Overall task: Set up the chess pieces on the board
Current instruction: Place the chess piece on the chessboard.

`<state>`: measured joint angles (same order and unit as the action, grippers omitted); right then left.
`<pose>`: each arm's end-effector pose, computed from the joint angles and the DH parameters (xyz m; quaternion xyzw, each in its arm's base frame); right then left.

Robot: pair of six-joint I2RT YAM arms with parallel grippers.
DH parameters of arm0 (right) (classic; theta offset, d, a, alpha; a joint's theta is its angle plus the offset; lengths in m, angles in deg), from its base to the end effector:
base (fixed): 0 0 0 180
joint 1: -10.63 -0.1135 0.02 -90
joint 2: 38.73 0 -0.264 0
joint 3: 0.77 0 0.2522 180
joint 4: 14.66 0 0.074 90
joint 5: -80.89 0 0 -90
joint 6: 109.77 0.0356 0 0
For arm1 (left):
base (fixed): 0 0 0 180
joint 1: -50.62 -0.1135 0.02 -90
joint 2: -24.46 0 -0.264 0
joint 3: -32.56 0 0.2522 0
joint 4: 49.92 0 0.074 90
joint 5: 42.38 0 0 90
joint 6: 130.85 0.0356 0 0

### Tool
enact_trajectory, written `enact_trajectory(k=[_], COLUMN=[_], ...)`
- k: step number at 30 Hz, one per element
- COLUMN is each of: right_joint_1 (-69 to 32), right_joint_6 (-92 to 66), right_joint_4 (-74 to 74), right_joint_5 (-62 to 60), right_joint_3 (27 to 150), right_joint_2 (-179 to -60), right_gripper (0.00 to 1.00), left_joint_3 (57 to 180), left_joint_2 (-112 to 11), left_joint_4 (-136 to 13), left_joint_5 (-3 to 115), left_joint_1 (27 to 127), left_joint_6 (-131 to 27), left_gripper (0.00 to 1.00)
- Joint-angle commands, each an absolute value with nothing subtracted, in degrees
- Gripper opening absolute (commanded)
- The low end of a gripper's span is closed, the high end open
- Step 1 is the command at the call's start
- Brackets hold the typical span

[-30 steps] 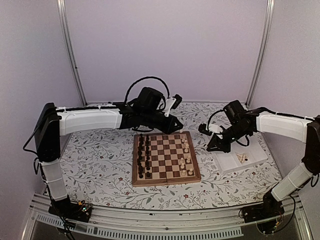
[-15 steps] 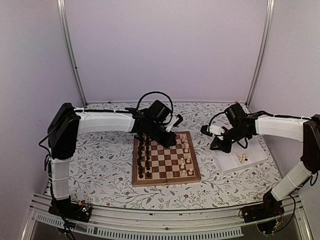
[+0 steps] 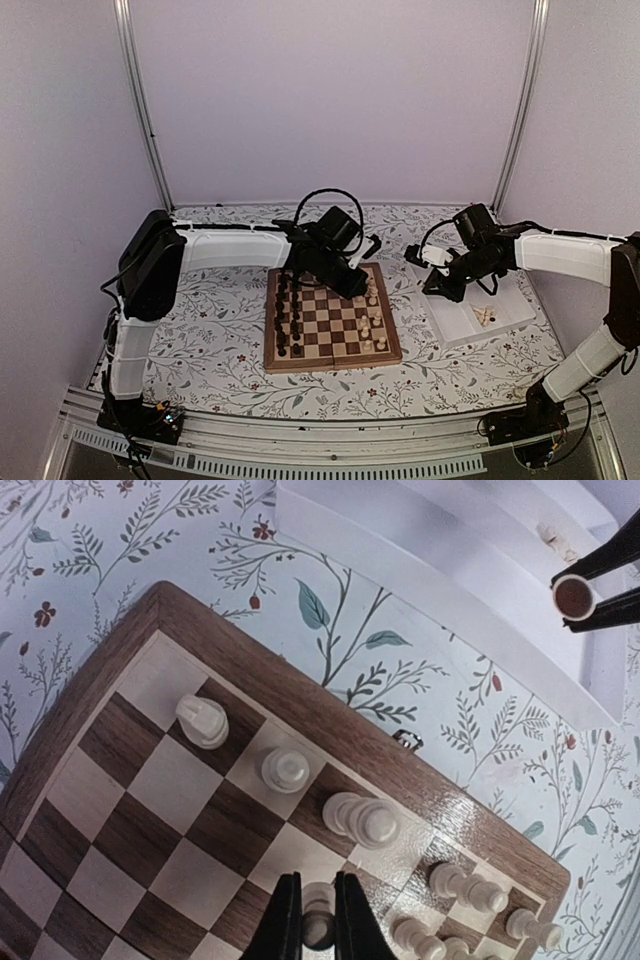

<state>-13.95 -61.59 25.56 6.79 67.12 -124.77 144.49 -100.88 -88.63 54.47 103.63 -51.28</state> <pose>0.2671 0.1329 0.2061 -0.5533 0.7767 0.0911 0.2868 0.2885 -0.3901 0.1841 0.3609 0.8727 -0.2184 0.2459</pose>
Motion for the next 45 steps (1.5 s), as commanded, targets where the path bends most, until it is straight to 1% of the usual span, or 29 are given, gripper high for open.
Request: enact_trajectory(k=[1,26,42,43,45], right_joint_1=[-13.6,-13.7,-13.7,-13.7,-13.7], right_joint_6=[-61.1,-61.1,-61.1,-61.1,-61.1], right_joint_4=[24.2,24.3,24.2,24.2,24.2], right_joint_5=[6.3,6.3,6.4,6.4,6.3], right_joint_3=[66.2,66.1,66.1,66.1,66.1], right_joint_2=[-123.4,-123.5,-123.7,-123.7,-123.7], right_gripper=[0.04,0.04,0.04,0.04,0.04], left_joint_3=[146.9,149.7,149.7,149.8,150.0], left_joint_2=[-102.6,-105.6,-104.7,-104.8,-105.0], left_joint_4=[-90.5,-94.4,-95.9,-95.9,-96.0], left_joint_5=[55.0,55.2,54.2,54.4,54.4], left_joint_1=[104.9,106.5,107.0,107.0,107.2], left_joint_6=[-50.2,-49.6,-49.3,-49.3,-49.4], left_gripper=[0.0,0.0,0.0,0.02,0.15])
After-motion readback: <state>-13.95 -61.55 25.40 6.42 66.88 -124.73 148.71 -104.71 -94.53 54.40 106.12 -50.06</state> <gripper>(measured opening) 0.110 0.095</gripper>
